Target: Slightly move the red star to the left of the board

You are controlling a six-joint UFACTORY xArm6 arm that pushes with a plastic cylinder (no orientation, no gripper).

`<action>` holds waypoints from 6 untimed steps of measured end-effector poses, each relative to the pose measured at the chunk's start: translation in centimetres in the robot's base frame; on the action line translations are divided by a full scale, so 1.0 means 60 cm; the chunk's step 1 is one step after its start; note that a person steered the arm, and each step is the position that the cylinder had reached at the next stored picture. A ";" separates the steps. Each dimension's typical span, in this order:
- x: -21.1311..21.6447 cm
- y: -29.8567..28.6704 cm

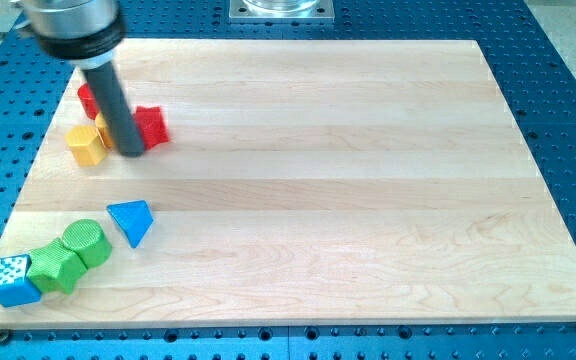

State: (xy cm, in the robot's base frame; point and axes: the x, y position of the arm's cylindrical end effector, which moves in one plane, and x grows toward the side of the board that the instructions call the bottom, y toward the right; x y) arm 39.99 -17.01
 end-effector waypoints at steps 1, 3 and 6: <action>-0.047 0.073; -0.040 0.184; -0.153 0.079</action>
